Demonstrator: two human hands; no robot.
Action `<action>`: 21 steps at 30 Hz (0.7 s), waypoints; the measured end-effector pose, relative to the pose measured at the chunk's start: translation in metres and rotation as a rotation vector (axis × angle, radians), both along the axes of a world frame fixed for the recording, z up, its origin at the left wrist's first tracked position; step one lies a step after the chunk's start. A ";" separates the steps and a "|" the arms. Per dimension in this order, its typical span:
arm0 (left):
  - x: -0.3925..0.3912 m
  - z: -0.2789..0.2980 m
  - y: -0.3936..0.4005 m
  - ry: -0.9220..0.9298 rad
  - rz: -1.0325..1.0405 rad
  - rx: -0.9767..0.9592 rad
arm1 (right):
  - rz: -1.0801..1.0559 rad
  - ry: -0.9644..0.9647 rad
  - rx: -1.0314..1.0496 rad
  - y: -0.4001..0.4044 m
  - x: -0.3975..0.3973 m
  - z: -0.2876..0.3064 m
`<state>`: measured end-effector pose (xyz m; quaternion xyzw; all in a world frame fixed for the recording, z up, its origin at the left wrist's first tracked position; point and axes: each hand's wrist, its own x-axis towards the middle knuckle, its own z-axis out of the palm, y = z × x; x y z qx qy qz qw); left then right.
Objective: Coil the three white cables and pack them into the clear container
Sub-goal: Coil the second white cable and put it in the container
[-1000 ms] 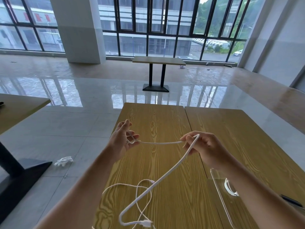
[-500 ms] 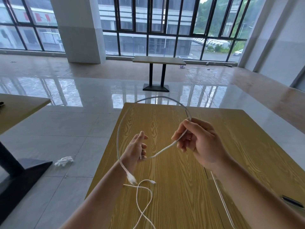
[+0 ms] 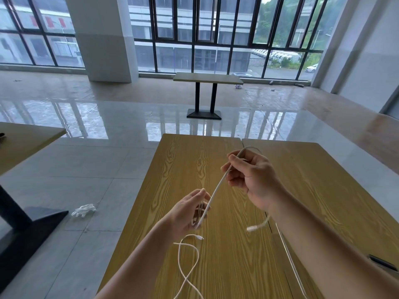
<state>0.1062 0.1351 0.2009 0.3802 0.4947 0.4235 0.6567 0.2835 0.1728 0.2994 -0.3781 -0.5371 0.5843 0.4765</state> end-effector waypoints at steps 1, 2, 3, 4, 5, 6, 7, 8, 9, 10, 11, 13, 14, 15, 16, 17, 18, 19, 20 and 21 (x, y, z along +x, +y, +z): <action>0.000 0.000 -0.002 -0.005 -0.030 0.003 | -0.034 -0.013 -0.024 0.003 0.002 -0.002; -0.001 0.001 -0.004 -0.017 -0.061 0.005 | -0.071 -0.030 -0.046 0.007 0.004 -0.006; -0.001 0.001 -0.006 -0.036 -0.095 0.005 | -0.106 -0.050 -0.069 0.009 0.007 -0.009; -0.002 0.002 -0.008 -0.060 -0.133 0.002 | -0.133 -0.072 -0.091 0.012 0.010 -0.012; -0.002 0.003 -0.010 -0.088 -0.174 0.001 | -0.153 -0.108 -0.105 0.014 0.012 -0.016; -0.002 0.004 -0.011 -0.120 -0.216 0.008 | -0.168 -0.165 -0.107 0.016 0.015 -0.021; -0.003 0.005 -0.012 -0.152 -0.257 0.022 | -0.181 -0.242 -0.102 0.017 0.018 -0.025; -0.003 0.005 -0.013 -0.181 -0.296 0.043 | -0.188 -0.324 -0.095 0.018 0.021 -0.030; -0.003 0.006 -0.015 -0.206 -0.331 0.065 | -0.189 -0.403 -0.086 0.017 0.023 -0.033; -0.004 0.007 -0.016 -0.229 -0.365 0.086 | -0.186 -0.485 -0.067 0.016 0.025 -0.035; -0.005 0.007 -0.017 -0.251 -0.397 0.106 | -0.183 -0.570 -0.035 0.015 0.027 -0.037; -0.007 0.010 -0.020 -0.277 -0.453 0.148 | -0.190 -0.735 0.039 0.016 0.031 -0.040; -0.008 0.012 -0.021 -0.281 -0.476 0.169 | -0.198 -0.809 0.068 0.017 0.032 -0.042; -0.009 0.014 -0.022 -0.284 -0.498 0.189 | -0.202 -0.867 0.090 0.018 0.032 -0.043; -0.009 0.017 -0.022 -0.294 -0.521 0.210 | -0.194 -0.892 0.106 0.018 0.032 -0.043; -0.010 0.020 -0.022 -0.313 -0.543 0.229 | -0.181 -0.875 0.113 0.018 0.032 -0.043; -0.011 0.023 -0.022 -0.339 -0.559 0.247 | -0.167 -0.819 0.114 0.018 0.031 -0.044; -0.012 0.026 -0.022 -0.372 -0.566 0.265 | -0.158 -0.737 0.124 0.018 0.031 -0.044; -0.014 0.029 -0.021 -0.403 -0.564 0.283 | -0.161 -0.663 0.140 0.017 0.030 -0.045; -0.017 0.032 -0.020 -0.425 -0.546 0.298 | -0.172 -0.626 0.165 0.016 0.030 -0.046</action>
